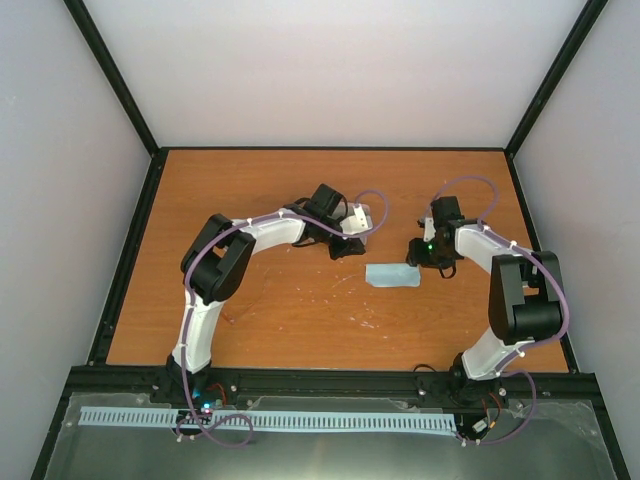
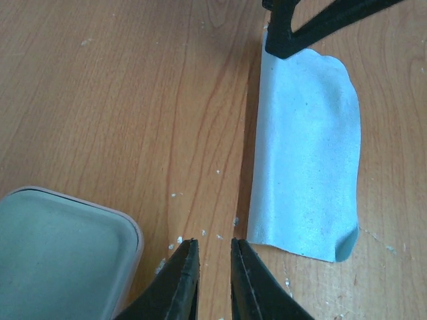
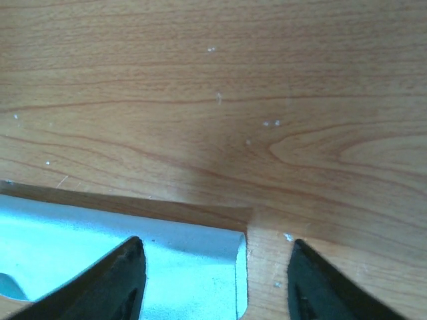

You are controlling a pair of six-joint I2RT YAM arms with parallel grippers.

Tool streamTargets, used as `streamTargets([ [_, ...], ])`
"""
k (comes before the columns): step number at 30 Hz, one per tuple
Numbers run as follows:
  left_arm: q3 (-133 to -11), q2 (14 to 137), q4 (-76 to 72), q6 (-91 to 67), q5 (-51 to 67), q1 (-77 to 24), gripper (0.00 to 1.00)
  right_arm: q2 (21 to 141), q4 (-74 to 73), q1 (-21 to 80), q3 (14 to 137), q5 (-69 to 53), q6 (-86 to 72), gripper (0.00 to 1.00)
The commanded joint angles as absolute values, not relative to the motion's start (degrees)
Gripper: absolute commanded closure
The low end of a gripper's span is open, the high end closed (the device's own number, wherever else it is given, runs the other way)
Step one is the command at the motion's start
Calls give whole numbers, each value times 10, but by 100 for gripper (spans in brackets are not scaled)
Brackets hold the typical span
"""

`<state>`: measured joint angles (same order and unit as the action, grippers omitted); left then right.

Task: Organize the sunglasses
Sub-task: Fold the glasses cleaning cloth at the center of the board, then pick up the glasses cleaning cloth from the center of the board.

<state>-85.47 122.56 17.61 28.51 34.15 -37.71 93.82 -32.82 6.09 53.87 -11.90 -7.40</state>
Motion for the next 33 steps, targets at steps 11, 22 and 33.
streamTargets([
  [11, -886, 1236, 195, 305, 365, -379, 83, 894, -310, 58, 495, -144, -35, 38],
  [22, -891, 1238, 201, 322, 357, -378, 83, 943, -307, 57, 511, -145, -19, 47],
  [33, -892, 1243, 199, 321, 358, -379, 83, 964, -307, 58, 519, -136, -19, 55],
])
